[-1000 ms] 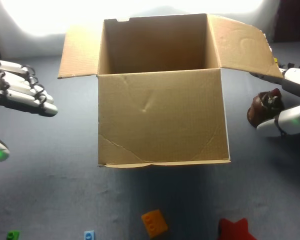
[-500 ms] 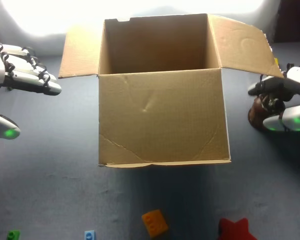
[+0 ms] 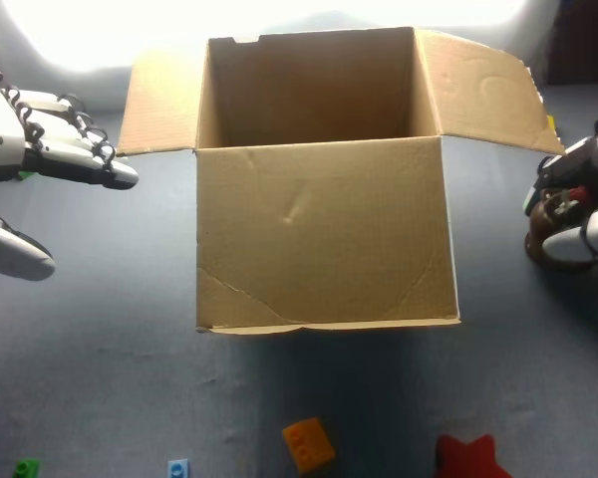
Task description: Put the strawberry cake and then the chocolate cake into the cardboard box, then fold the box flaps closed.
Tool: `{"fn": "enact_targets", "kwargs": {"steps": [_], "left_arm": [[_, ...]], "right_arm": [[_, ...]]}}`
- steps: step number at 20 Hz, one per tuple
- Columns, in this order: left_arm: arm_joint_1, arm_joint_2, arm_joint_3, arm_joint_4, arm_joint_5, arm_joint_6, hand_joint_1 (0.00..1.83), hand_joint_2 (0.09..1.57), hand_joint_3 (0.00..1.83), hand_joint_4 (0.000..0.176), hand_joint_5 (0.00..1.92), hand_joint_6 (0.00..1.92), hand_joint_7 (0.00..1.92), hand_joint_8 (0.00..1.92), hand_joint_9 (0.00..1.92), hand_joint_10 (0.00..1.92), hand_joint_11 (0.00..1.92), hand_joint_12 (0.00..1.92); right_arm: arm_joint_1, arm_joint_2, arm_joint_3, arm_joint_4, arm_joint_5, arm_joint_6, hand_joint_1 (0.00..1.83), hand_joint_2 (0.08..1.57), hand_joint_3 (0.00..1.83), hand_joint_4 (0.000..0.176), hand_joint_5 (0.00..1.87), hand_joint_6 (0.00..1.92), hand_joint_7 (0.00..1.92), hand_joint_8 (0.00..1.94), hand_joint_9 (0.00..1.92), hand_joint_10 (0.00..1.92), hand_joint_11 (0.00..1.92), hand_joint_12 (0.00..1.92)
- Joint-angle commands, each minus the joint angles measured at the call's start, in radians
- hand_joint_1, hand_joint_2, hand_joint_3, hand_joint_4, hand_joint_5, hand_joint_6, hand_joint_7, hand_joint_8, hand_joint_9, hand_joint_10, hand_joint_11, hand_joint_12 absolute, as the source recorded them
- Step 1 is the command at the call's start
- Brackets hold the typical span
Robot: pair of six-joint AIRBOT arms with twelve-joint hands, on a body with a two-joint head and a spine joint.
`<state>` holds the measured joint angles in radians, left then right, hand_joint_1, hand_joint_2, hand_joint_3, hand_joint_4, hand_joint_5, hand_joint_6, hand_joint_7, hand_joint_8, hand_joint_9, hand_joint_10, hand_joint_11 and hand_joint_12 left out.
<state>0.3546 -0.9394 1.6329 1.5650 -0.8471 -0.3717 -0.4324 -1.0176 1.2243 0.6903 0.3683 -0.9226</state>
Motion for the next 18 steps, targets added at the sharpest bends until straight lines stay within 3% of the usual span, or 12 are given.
{"fn": "enact_targets", "kwargs": {"steps": [1,4,7,9,10,12,13,14,15,18], "left_arm": [[-0.002,0.003,0.002,-0.074,-0.013,-0.005,0.22,1.17,0.0,0.025,0.17,0.0,0.2,0.0,0.21,0.0,0.0,0.82],[-0.001,0.001,-0.004,-0.074,-0.012,-0.005,0.26,1.17,0.0,0.03,0.17,0.0,0.21,0.0,0.24,0.01,0.0,0.82],[0.009,0.0,-0.004,-0.074,-0.013,-0.005,0.26,1.18,0.0,0.022,0.18,0.01,0.22,0.01,0.27,0.02,0.0,0.82],[0.015,0.0,-0.01,-0.074,-0.013,-0.005,0.27,1.18,0.0,0.025,0.2,0.01,0.24,0.01,0.28,0.01,0.0,0.85],[0.015,0.0,-0.012,-0.075,-0.013,-0.005,0.25,1.18,0.0,0.025,0.2,0.01,0.23,0.0,0.27,0.01,0.0,0.87],[0.015,0.0,-0.014,-0.077,-0.014,-0.005,0.25,1.18,0.0,0.029,0.2,0.0,0.23,0.0,0.27,0.0,0.0,0.9],[0.015,0.0,-0.014,-0.078,-0.013,-0.006,0.27,1.18,0.0,0.025,0.18,0.0,0.22,0.0,0.25,0.0,0.0,0.84],[0.015,0.0,-0.015,-0.079,-0.013,-0.006,0.27,1.18,0.0,0.028,0.17,0.0,0.22,0.0,0.25,0.01,0.0,0.83],[0.015,0.0,-0.015,-0.079,-0.013,-0.006,0.27,1.18,0.0,0.026,0.18,0.0,0.23,0.0,0.26,0.01,0.0,0.82],[0.015,0.0,-0.017,-0.079,-0.013,-0.006,0.23,1.18,0.0,0.027,0.2,0.01,0.23,0.0,0.27,0.01,0.0,0.85]], "right_arm": [[0.016,0.029,-0.009,-0.008,0.103,0.01,1.35,1.18,0.0,0.0,0.92,1.04,0.82,1.25,0.71,1.49,0.5,1.75],[0.046,0.101,-0.061,-0.008,0.102,0.01,1.34,1.2,0.0,0.0,0.85,1.2,0.77,1.3,0.69,1.5,0.52,1.74],[0.072,0.184,-0.123,-0.009,0.098,0.01,1.34,1.19,0.0,0.0,0.9,1.18,0.8,1.27,0.69,1.47,0.5,1.73],[0.09,0.226,-0.145,-0.009,0.089,0.01,1.19,1.19,0.0,0.0,0.89,1.17,0.77,1.34,0.61,1.37,0.48,1.76],[0.096,0.245,-0.154,-0.009,0.088,0.01,1.31,1.2,0.0,0.0,0.89,1.14,0.77,1.34,0.66,1.5,0.49,1.78],[0.106,0.278,-0.163,-0.009,0.088,0.01,1.34,1.2,0.0,0.0,0.89,1.12,0.78,1.31,0.67,1.56,0.48,1.79],[0.118,0.298,-0.163,-0.011,0.087,0.01,1.34,1.2,0.0,0.0,0.9,1.1,0.78,1.32,0.67,1.56,0.49,1.79],[0.131,0.31,-0.163,-0.026,0.088,0.015,1.22,1.19,0.0,0.0,0.89,1.1,0.78,1.37,0.61,1.45,0.48,1.79],[0.147,0.318,-0.163,-0.06,0.096,0.031,1.32,1.21,0.0,0.0,0.85,1.15,0.77,1.36,0.65,1.52,0.48,1.79],[0.206,0.321,-0.164,-0.148,0.12,0.051,1.33,1.2,0.0,0.0,0.85,1.17,0.8,1.31,0.69,1.54,0.54,1.81]]}}
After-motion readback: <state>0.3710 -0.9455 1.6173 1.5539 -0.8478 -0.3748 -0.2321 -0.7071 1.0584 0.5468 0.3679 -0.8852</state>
